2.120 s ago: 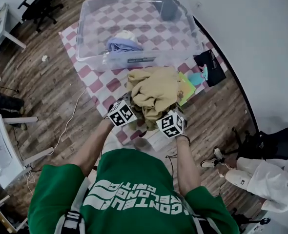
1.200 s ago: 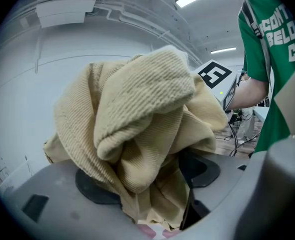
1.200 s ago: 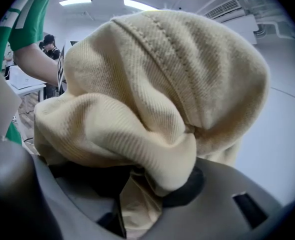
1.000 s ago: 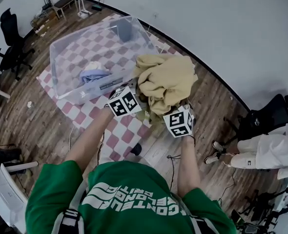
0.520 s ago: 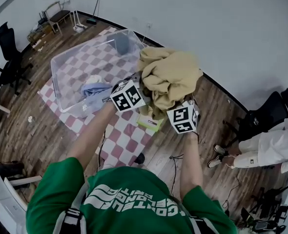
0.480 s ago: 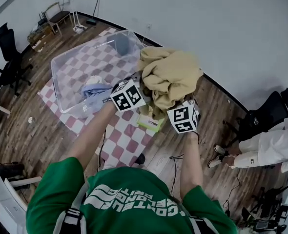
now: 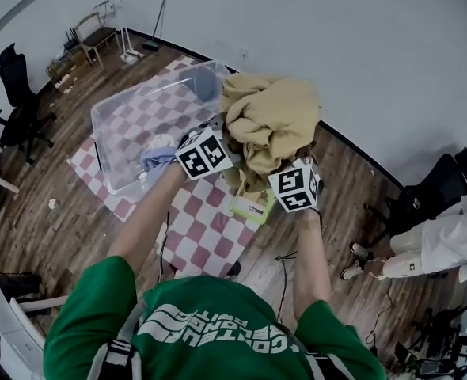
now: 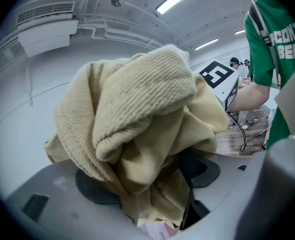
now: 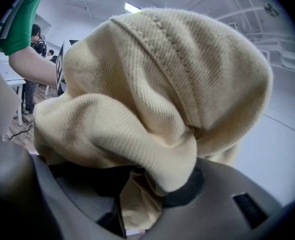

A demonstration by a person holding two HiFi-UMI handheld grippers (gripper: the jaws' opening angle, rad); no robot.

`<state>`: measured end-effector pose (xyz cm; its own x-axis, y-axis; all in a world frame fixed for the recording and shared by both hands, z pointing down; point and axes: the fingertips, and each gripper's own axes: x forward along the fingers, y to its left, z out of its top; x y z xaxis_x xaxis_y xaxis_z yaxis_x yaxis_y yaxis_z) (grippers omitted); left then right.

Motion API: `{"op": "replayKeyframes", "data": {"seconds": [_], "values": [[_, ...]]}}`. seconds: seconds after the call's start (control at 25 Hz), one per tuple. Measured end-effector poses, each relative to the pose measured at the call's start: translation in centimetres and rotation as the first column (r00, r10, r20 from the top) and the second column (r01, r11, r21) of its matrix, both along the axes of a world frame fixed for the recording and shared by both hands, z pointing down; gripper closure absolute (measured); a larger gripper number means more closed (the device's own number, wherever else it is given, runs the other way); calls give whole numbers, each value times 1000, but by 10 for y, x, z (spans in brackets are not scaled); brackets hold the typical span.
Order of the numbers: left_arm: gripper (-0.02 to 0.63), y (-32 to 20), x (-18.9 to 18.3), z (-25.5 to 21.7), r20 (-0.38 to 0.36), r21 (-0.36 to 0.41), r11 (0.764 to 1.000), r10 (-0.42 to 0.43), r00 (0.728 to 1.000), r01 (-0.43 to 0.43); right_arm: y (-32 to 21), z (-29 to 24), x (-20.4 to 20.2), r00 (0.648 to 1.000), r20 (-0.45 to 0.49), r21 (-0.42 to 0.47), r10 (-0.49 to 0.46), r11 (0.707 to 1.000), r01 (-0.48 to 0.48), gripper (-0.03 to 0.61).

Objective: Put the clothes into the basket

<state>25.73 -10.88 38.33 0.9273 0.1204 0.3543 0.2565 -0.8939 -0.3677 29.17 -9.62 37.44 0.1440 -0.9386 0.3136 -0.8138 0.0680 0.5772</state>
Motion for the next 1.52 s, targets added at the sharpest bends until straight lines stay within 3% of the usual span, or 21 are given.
{"op": "replayKeyframes", "data": {"seconds": [0.36, 0.76, 1.16, 1.52], "values": [[255, -66, -38, -31, -29, 43, 994, -102, 994, 103, -69, -31, -37, 995, -31, 35, -99, 994, 100, 396], [255, -138, -89, -52, -60, 71, 970, -227, 972, 231, -145, -49, -87, 972, -56, 55, -227, 972, 230, 396], [255, -196, -139, -30, -23, 41, 941, -337, 941, 337, -210, -24, -137, 940, -26, 14, -339, 941, 339, 396], [255, -231, -156, 37, 57, -70, 917, -388, 920, 392, -248, 45, -153, 918, 48, -109, -393, 912, 396, 396]]}}
